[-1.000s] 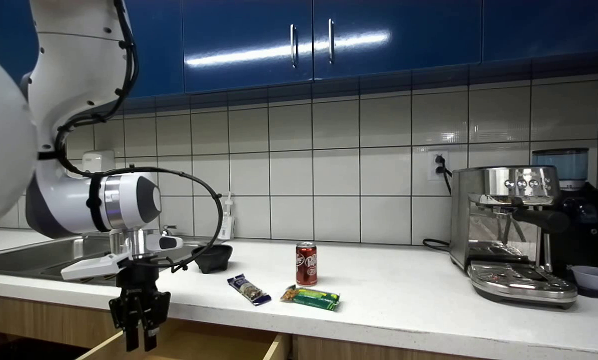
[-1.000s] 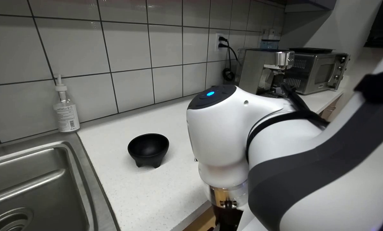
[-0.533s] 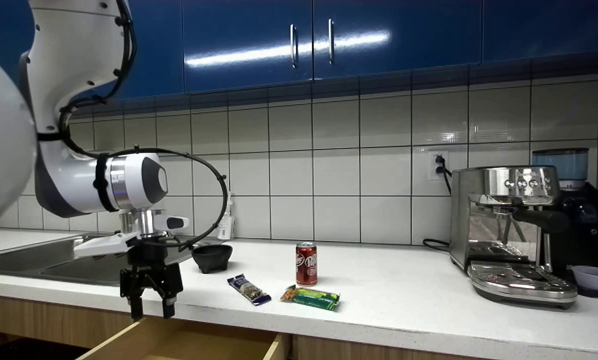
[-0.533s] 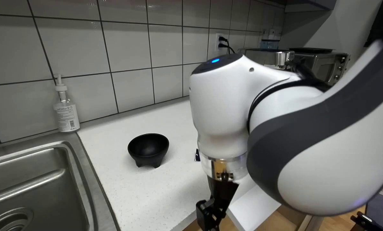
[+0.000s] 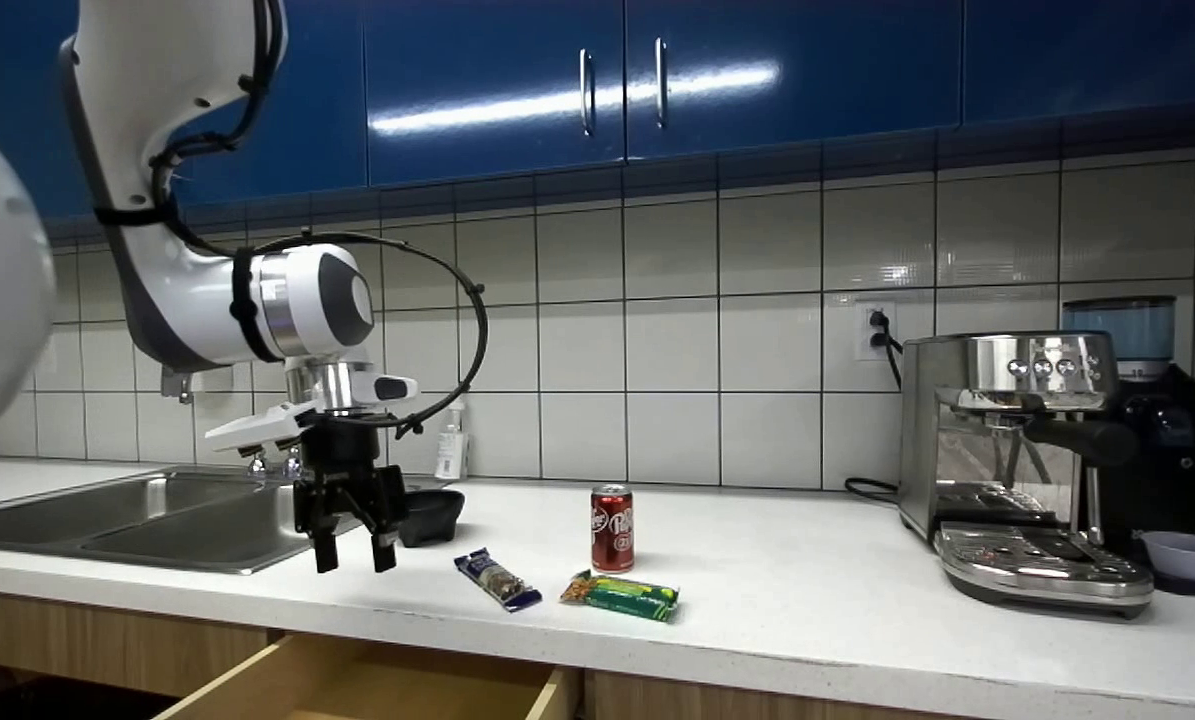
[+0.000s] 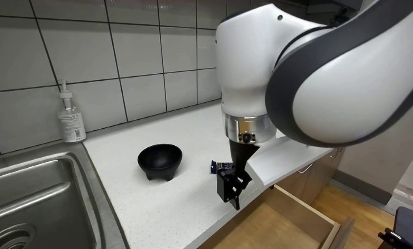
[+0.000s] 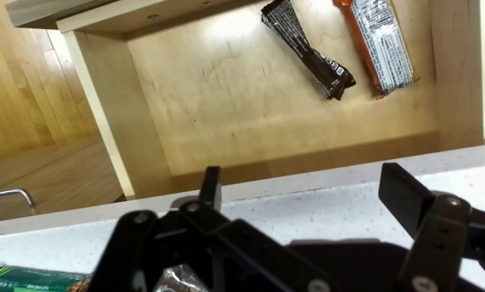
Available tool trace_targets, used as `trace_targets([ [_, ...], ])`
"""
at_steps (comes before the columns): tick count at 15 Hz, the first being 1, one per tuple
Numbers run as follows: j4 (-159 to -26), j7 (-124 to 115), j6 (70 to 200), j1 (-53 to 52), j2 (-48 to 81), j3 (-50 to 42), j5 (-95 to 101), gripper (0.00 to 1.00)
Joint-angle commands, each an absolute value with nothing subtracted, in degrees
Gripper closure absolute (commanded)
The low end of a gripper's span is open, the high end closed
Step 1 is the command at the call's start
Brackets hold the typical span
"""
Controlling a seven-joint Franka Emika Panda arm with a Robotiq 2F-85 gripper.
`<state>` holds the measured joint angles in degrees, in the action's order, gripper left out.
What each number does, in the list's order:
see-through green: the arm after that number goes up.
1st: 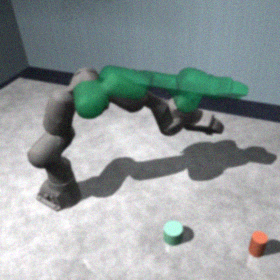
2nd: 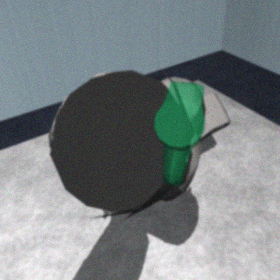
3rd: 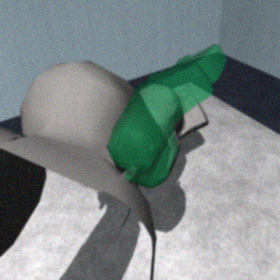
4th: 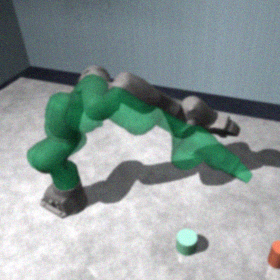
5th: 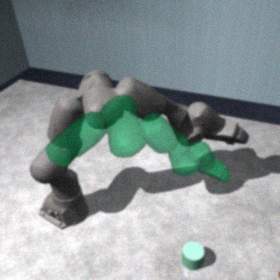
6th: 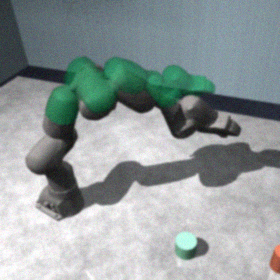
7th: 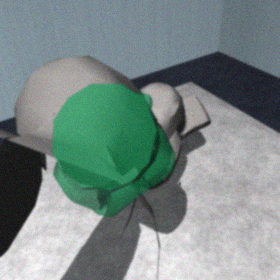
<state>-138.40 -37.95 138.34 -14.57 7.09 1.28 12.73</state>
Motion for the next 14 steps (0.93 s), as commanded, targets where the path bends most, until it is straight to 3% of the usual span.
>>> trace_targets([
  [1, -134.73, -34.57, 133.06, -11.52, 7.09, 2.23, 11.24, 0.0],
  [14, -128.82, 2.26, 132.1, -4.31, 12.21, 1.67, 11.3, 0.0],
])
